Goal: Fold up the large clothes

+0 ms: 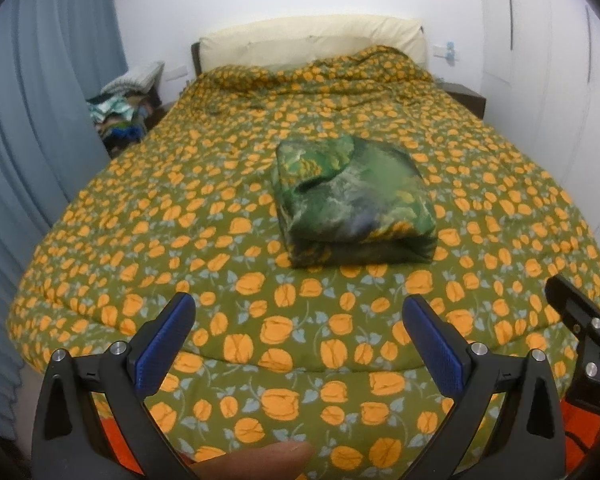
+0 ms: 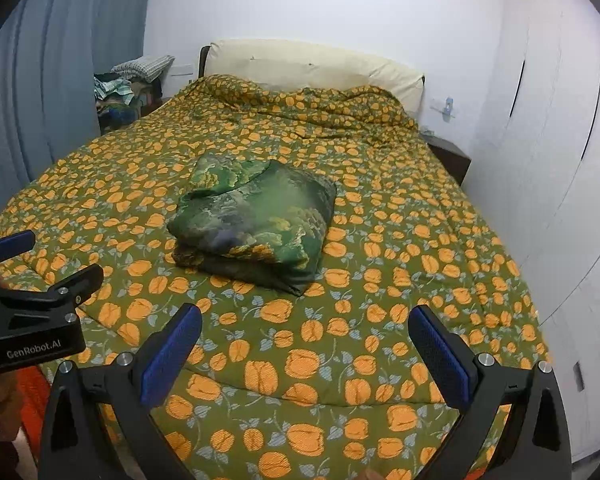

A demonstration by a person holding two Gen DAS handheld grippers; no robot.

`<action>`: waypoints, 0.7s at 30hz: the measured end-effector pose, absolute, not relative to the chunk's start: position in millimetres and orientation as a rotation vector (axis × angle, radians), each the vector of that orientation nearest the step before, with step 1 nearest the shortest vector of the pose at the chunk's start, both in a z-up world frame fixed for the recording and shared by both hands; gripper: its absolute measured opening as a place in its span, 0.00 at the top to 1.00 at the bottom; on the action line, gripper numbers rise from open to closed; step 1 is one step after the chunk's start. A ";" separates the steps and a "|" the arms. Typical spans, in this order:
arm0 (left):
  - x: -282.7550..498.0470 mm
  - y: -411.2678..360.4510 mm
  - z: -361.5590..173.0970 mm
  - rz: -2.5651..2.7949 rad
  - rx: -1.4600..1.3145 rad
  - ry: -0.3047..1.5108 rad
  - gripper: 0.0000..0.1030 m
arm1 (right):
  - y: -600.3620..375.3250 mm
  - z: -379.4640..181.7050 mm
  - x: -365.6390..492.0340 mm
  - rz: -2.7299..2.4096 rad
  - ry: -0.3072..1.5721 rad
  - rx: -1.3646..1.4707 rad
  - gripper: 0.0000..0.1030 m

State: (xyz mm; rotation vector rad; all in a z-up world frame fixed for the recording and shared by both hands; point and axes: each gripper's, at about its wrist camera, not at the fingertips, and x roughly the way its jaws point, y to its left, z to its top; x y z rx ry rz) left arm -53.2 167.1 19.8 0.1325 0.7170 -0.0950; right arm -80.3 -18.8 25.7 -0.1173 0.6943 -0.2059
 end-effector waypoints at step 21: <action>-56.5 174.1 33.1 -0.064 0.091 0.706 0.00 | -14.3 37.0 -86.1 -0.206 0.717 -0.090 0.01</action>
